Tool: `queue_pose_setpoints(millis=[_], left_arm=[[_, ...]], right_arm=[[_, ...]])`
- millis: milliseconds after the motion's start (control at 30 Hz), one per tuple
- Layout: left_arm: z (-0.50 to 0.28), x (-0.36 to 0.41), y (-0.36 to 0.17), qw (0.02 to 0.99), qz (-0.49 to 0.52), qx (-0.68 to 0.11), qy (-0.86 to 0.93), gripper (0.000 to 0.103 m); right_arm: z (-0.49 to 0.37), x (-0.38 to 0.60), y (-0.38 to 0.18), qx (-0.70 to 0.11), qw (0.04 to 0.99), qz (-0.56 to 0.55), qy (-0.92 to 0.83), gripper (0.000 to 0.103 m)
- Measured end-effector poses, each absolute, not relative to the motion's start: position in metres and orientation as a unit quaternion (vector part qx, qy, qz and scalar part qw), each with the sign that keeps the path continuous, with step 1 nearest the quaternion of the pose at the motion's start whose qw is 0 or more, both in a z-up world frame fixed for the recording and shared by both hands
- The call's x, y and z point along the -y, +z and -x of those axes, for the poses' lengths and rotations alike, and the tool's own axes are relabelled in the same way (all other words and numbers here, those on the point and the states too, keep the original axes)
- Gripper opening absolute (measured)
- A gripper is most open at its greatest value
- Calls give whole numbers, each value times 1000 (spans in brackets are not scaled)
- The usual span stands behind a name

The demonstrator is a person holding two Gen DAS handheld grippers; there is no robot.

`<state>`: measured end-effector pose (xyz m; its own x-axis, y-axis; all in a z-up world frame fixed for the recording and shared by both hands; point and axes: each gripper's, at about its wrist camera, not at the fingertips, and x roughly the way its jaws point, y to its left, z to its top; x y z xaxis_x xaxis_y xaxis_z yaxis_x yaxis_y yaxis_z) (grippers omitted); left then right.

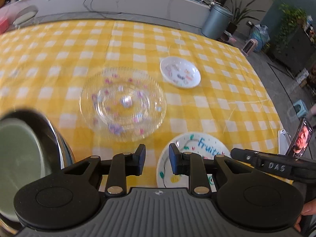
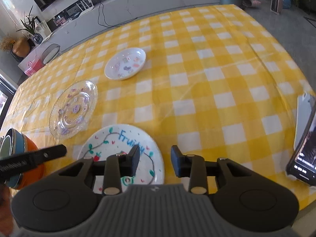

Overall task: Organize plates and bowls
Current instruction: 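Move the left gripper to the clear glass plate and close on its rim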

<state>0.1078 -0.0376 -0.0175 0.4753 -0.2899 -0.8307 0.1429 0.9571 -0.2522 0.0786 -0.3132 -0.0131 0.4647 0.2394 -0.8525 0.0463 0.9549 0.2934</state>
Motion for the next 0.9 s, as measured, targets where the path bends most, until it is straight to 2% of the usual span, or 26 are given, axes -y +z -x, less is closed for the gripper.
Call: queue_pose_setpoints(millis=[167,367,800,900], left_arm=[[-133,25,2,852,61,-499,-146,30],[-165,7,13,854,23,-499,-147,39],[-237,-24,-24,806,-45,-554,-205,41],[-250,-34,-35,790,-51,-574,-210,48]], right_arm=[[-92,300,-7,-503,847,-154,75,35],[-112,283,-7,-495,832,-222,114,35],[-159,259,-42,-513,800,-282,132,31],[-165,259,-51,-514,796,-292,132,31]])
